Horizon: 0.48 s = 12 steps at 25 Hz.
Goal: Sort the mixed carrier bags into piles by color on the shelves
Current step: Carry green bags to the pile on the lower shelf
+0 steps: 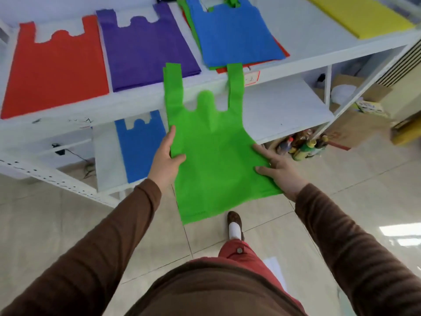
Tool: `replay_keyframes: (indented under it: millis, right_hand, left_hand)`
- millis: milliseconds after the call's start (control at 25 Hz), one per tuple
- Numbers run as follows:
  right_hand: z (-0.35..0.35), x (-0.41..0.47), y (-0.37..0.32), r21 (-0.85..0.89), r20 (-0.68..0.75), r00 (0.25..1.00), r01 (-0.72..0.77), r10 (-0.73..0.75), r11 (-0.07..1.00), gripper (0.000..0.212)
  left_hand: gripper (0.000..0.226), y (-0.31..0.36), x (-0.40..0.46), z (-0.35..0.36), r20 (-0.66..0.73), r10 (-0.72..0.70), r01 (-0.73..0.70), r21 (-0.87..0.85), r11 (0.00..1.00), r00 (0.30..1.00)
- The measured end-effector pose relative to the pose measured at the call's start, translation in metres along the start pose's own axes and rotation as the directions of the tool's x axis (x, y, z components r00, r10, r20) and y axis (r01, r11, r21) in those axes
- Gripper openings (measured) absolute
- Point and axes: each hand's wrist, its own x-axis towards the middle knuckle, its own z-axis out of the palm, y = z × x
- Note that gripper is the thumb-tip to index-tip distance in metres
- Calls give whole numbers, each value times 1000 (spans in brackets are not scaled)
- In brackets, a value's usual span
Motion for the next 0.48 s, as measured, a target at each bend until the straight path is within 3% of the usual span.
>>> replay_keyframes:
  millis: [200,480]
  right_hand:
    - [11,-9,47,-51,-23,980,-199,198,979,64]
    - [-14,93,54,-196,-27,983,-182,180,963,68]
  left_hand:
    - [83,-62,-16,30,89,-233,232,27,972,968]
    - [87,-88,72,51,99,-334,334,25,942,937]
